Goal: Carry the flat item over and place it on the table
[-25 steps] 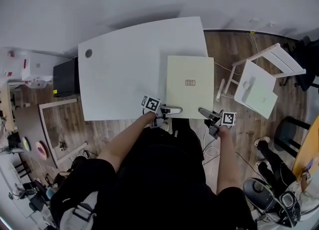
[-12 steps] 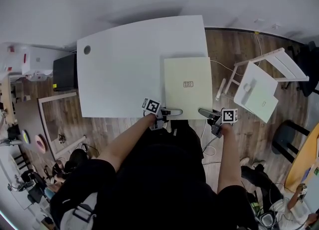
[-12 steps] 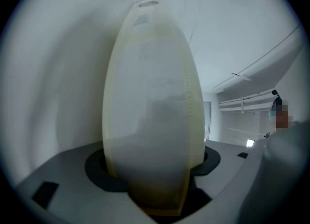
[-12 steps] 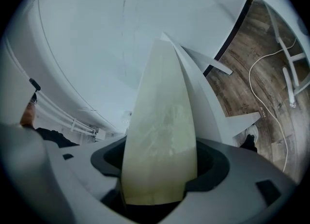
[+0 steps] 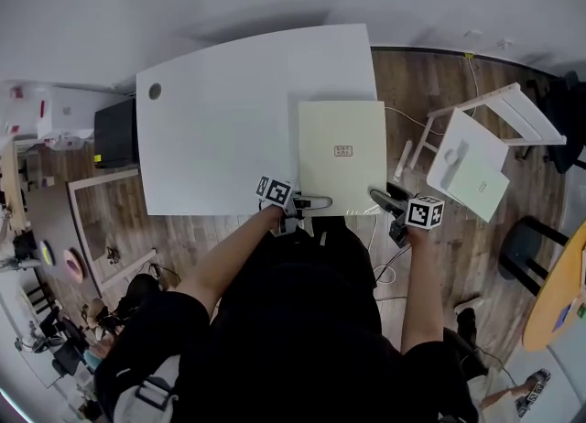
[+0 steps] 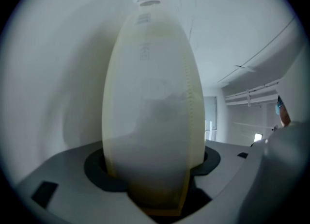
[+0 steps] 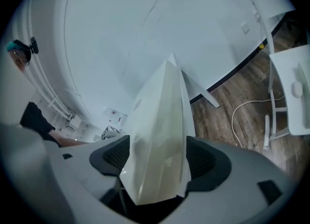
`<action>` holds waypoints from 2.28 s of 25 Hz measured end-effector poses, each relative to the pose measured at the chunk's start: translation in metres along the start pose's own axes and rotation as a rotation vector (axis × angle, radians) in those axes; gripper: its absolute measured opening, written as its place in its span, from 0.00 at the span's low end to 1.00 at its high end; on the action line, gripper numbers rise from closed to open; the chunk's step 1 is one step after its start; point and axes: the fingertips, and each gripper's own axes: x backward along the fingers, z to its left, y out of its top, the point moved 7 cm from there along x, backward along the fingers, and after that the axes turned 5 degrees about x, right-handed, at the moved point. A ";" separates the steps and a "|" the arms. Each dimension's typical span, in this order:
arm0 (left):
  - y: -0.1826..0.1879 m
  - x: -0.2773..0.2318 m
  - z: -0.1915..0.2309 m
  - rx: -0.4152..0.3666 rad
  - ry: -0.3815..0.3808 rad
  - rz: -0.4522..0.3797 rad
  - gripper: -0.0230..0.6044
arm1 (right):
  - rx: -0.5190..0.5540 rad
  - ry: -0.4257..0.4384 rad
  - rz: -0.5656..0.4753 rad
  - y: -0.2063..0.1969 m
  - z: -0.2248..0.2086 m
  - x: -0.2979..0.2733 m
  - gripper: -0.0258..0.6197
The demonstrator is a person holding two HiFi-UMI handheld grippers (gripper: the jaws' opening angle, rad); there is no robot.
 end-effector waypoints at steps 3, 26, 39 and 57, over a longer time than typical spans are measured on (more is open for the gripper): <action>0.000 -0.005 0.000 0.003 -0.004 -0.010 0.55 | 0.050 -0.026 0.026 0.002 0.002 -0.011 0.57; -0.006 0.044 -0.001 -0.086 0.171 -0.170 0.56 | 0.129 -0.055 0.125 0.003 0.001 -0.012 0.57; 0.000 0.063 -0.017 -0.173 0.146 -0.276 0.57 | 0.222 -0.158 0.051 0.003 0.018 0.004 0.57; -0.069 0.085 -0.151 -0.661 0.090 -0.408 0.48 | 0.562 -0.276 -0.419 -0.024 0.233 0.029 0.57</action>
